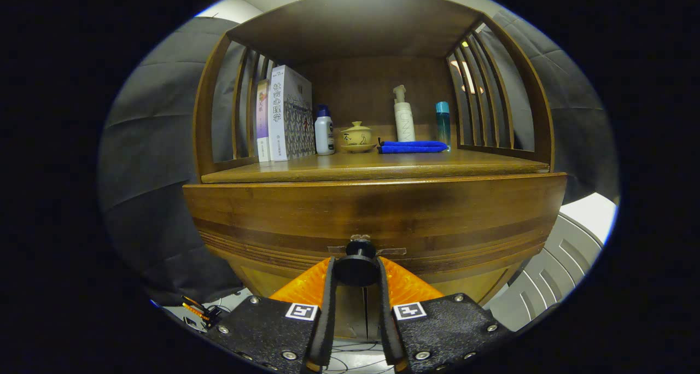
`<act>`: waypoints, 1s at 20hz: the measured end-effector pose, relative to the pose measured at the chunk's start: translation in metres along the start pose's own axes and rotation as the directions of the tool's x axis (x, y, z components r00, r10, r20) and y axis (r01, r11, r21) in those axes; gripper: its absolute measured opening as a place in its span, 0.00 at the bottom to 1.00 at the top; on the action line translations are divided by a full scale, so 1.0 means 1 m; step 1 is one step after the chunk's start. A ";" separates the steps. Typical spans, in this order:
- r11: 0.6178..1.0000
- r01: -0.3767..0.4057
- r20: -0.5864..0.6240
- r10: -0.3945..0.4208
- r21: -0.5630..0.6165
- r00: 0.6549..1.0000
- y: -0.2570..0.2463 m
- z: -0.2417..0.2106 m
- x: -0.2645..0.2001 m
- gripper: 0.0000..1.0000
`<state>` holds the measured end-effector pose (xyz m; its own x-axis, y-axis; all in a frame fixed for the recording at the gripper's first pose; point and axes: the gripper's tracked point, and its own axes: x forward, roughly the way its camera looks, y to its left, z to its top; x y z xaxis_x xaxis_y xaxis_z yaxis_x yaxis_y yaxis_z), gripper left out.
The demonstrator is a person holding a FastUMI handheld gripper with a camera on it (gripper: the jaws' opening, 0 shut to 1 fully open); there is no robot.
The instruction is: Pull open the drawer, take out the items inside it, and place them on the countertop above the cabinet.
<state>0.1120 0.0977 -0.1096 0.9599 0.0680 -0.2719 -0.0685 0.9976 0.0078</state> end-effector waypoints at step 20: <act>1.000 -0.021 0.006 0.021 0.006 1.000 0.010 -0.033 -0.085 0.36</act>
<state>0.0207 0.1013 -0.1185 0.9599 0.0886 -0.2660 -0.0867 0.9961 0.0191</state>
